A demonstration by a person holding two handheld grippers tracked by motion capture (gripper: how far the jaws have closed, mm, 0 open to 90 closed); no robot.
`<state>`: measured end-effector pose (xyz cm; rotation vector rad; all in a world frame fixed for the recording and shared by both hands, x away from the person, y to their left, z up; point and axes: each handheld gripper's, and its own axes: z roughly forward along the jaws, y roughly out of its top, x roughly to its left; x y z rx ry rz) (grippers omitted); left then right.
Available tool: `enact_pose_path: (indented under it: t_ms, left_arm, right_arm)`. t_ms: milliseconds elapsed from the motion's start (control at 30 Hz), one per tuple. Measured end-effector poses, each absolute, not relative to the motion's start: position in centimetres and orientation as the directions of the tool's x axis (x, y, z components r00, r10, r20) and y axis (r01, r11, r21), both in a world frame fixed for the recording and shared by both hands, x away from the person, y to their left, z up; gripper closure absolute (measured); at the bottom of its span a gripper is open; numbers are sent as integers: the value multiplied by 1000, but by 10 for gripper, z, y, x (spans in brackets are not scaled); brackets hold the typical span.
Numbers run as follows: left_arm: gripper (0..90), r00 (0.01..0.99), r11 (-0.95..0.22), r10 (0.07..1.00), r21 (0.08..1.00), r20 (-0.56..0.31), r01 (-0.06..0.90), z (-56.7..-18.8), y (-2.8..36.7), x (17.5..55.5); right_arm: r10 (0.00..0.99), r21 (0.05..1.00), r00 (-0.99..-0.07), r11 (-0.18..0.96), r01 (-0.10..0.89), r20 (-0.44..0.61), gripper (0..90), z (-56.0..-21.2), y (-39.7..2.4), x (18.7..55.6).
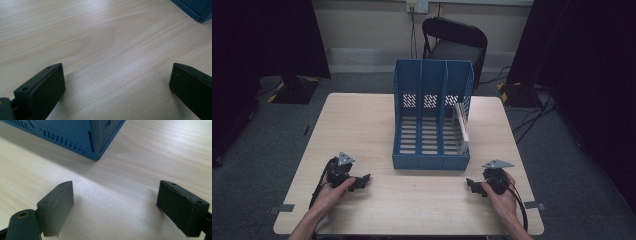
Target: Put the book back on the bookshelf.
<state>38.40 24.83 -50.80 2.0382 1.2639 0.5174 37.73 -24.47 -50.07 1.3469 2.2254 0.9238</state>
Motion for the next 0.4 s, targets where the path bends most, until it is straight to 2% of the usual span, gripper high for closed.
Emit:
enact_pose_path:
  t_ms: [100,400]
  left_arm:
    - [0,453,-308,892,717,-13,625,-508,248,385]
    - [0,455,-309,890,717,-12,625,-508,246,389]
  right_arm:
    - [887,734,-462,317,601,-5,120,-506,-243,375]
    - [892,736,-452,320,596,-21,126,-506,-242,372]
